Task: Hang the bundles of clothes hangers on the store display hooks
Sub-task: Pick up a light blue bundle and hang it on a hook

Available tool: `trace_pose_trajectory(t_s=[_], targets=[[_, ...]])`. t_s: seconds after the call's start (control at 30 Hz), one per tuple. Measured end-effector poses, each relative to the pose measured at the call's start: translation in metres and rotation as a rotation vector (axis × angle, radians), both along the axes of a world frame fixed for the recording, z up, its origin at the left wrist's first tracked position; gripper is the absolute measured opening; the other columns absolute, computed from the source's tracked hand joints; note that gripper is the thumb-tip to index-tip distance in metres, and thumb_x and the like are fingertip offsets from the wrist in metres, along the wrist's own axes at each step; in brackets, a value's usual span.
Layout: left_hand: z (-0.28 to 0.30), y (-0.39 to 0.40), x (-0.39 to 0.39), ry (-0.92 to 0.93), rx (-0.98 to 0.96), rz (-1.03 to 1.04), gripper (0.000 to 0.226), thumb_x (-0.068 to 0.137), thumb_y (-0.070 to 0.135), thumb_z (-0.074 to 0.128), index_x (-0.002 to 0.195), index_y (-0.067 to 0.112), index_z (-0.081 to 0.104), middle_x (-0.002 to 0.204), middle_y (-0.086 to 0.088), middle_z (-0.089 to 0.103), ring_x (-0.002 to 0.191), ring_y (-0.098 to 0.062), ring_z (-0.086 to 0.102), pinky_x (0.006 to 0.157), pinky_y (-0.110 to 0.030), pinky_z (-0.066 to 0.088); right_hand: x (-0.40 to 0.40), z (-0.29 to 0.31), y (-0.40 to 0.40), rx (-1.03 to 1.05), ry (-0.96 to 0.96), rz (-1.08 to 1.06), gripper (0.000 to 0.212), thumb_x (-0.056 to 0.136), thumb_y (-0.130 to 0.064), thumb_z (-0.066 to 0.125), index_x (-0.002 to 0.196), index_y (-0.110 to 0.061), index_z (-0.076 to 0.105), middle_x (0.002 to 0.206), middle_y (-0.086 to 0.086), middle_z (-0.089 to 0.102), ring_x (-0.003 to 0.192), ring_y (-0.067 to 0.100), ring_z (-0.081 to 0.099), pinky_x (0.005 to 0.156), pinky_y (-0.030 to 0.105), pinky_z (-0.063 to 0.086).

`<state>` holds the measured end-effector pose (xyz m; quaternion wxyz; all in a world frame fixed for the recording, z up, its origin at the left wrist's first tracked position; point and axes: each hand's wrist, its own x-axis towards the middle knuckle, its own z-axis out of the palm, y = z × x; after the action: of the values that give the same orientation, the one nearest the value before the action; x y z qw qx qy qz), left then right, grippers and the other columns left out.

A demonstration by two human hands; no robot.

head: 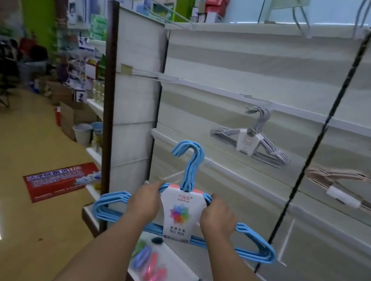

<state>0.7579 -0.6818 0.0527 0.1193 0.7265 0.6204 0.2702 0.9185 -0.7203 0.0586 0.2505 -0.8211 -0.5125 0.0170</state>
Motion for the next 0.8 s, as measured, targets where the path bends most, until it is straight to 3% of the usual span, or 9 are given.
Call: trace_pose_trajectory(t_s=[0.1,0.3,0.47,0.73,0.8], targets=[[0.015,0.039,-0.007,0.016,0.048,0.017,0.054,0.09,0.004,0.039,0.136,0.031,0.045,0.121,-0.007,0.061,0.105,-0.028,0.059,0.077,-0.032,0.044,-0.006,0.013,0.039,0.014,-0.014,0.02,0.024,0.096,-0.013,0.037,0.111,-0.018,0.055,0.108,0.006,0.066,0.1,0.028,0.061,0.08,0.034,0.045],[0.026,0.11,-0.022,-0.071,0.099,-0.005,0.044,0.091,0.012,0.044,0.128,0.036,0.05,0.116,-0.002,0.065,0.102,-0.024,0.06,0.081,-0.034,0.048,-0.021,0.03,0.105,0.048,-0.034,-0.014,0.023,0.096,-0.014,0.038,0.11,-0.018,0.055,0.108,0.005,0.066,0.1,0.027,0.061,0.077,0.031,0.044],[0.031,0.177,-0.042,-0.075,0.096,-0.058,0.056,0.086,0.002,0.039,0.13,0.036,0.048,0.115,-0.005,0.064,0.101,-0.026,0.059,0.078,-0.032,0.046,-0.047,0.04,0.162,0.056,-0.065,-0.082,0.022,0.096,-0.013,0.037,0.109,-0.019,0.054,0.107,0.004,0.066,0.1,0.025,0.061,0.076,0.03,0.041],[0.057,0.295,-0.09,-0.076,0.145,-0.177,0.055,0.091,0.008,0.033,0.137,0.036,0.042,0.123,-0.006,0.061,0.108,-0.028,0.058,0.088,-0.037,0.048,-0.101,0.066,0.258,0.09,-0.057,-0.239,0.023,0.095,-0.011,0.038,0.108,-0.019,0.055,0.108,0.003,0.066,0.1,0.026,0.061,0.078,0.03,0.043],[0.061,0.321,-0.102,-0.071,0.152,-0.2,0.056,0.09,0.005,0.033,0.136,0.036,0.044,0.121,-0.006,0.062,0.106,-0.028,0.059,0.084,-0.034,0.046,-0.115,0.068,0.279,0.089,-0.055,-0.274,0.023,0.094,-0.011,0.038,0.108,-0.019,0.056,0.108,0.004,0.066,0.101,0.026,0.061,0.08,0.031,0.043]])
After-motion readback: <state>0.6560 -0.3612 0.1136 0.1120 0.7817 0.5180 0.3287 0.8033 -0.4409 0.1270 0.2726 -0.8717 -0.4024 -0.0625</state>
